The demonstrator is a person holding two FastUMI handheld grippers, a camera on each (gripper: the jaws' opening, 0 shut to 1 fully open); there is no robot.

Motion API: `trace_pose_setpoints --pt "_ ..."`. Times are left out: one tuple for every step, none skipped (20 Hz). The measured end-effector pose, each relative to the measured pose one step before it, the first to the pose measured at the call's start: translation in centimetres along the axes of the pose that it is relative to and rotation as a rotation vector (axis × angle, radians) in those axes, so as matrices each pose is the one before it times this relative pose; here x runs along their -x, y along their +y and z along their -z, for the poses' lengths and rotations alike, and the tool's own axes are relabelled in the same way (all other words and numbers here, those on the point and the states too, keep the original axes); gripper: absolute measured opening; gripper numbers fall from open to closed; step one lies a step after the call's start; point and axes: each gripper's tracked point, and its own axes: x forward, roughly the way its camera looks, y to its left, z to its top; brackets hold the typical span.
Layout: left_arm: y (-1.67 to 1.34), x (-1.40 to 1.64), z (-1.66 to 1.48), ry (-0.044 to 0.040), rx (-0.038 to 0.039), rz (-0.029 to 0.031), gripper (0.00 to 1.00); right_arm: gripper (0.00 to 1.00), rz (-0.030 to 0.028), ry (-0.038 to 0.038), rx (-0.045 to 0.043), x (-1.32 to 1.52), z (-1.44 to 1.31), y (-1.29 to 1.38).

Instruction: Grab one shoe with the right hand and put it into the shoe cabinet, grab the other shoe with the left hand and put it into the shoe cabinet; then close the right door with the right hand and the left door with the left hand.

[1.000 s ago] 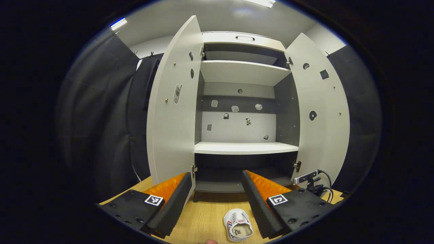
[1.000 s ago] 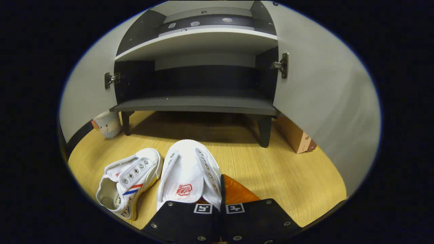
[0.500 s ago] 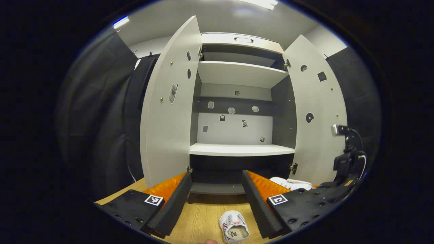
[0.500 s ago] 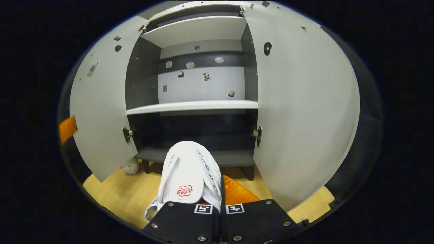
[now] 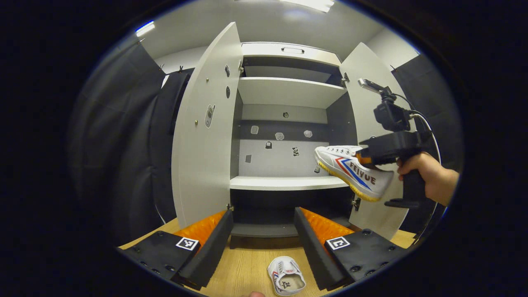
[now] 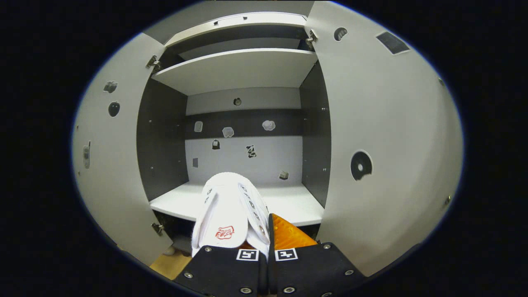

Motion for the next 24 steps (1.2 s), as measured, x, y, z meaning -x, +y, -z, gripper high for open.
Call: trace_pose_setpoints --pt "0.036 0.01 -0.018 -0.00106 0.00064 -0.00032 0.96 0.0 0.01372 0.00209 -0.00883 -1.881 -0.846 0.136" --pt "-0.012 0.085 0.033 0.00208 0.00264 0.00117 0.96 0.0 0.01396 0.00823 -0.00346 -1.86 -0.622 0.04" --pt "0.005 -0.049 0.115 0.00298 0.00406 0.00162 0.96 0.0 0.02277 0.01913 0.00236 -2.025 -0.245 -0.158" --pt "-0.003 0.009 0.169 0.00466 0.00333 0.00151 0.96 0.0 0.02686 0.02712 -0.00073 -1.839 0.02 -0.279" --pt "0.049 -0.024 -0.042 0.00245 0.00033 -0.00076 0.96 0.0 0.02436 0.02373 -0.00003 -1.569 0.058 -0.187" --pt "0.105 0.017 0.048 0.00022 -0.0008 -0.00178 0.96 0.0 0.02706 0.019 0.00158 -1.605 0.057 -0.295" --pt "0.098 0.018 0.023 0.00078 -0.00126 -0.00147 0.96 0.0 0.02563 0.01771 0.00482 -1.365 0.132 -0.337" --pt "0.15 0.058 -0.038 -0.00059 -0.00049 -0.00263 0.96 0.0 0.02195 0.02307 0.01018 -1.571 0.374 0.084" --pt "0.091 0.029 -0.002 0.00004 0.00075 -0.00156 0.96 0.0 0.01668 0.02283 0.00835 -1.283 0.409 0.041" --pt "0.145 0.027 0.022 0.002 0.00062 -0.00323 0.96 0.0 0.00845 0.02284 0.00449 -1.038 0.419 0.169" --pt "0.352 0.028 0.057 0.00258 -0.00132 -0.00776 0.96 0.0 0.00792 0.02082 0.00946 -1.101 0.315 0.193" --pt "0.31 -0.018 -0.03 0.00005 -0.00175 -0.0081 0.96 0.0 0.01897 0.02009 0.00818 -0.906 0.347 -0.077" --pt "0.333 -0.056 -0.003 0.00008 -0.00092 -0.00996 0.96 0.0 0.01773 0.02149 0.0038 -0.721 0.265 -0.055" --pt "0.249 0.033 0.015 0.00161 0.00072 -0.00778 0.96 0.0 0.00761 0.02325 -0.00204 -0.631 0.348 0.065" --pt "0.304 -0.067 0.08 0.00213 0.00084 -0.00788 0.96 0.0 0.00262 0.01967 -0.00873 -0.501 0.304 0.106" --pt "0.208 0.026 0.073 0.00106 -0.00005 -0.00565 0.96 0.0 0.00188 0.01928 -0.01147 -0.42 0.384 0.067" --pt "0.197 0.045 0.019 0.00057 -0.00078 -0.00518 0.96 0.0 0.00615 0.01686 -0.00536 -0.421 0.423 -0.095" --pt "0.192 -0.087 0.056 0.00097 -0.00123 -0.0048 0.96 0.0 0.00595 0.00714 -0.00042 -0.126 0.196 -0.063" --pt "0.129 0.004 0.073 0.00125 -0.00002 -0.00332 0.96 0.0 0.00089 0.00753 -0.00029 -0.271 0.147 0.018" --pt "0.044 -0.067 0.048 0.0014 0.00184 -0.00039 0.96 0.0 -0.0004 0.00167 -0.00283 -0.058 -0.017 0.043" --pt "-0.064 -0.08 0.067 0.0012 0.00165 0.00154 0.96 0.0 0.00167 0.00762 -0.00225 0.064 0.07 -0.035" --pt "-0.012 -0.1 -0.009 -0.00063 0.00013 0.00221 0.96 0.01 -0.0026 -0.00047 0.00374 0.014 -0.024 0.017" --pt "-0.065 -0.057 -0.083 -0.00305 -0.00057 0.00308 0.96 0.02 -0.00611 -0.00037 0.00342 0.132 -0.086 0.057" --pt "-0.069 -0.101 0.012 -0.00331 -0.00104 0.00293 0.96 0.04 -0.01049 0.00559 0.00046 0.285 0.141 0.102"
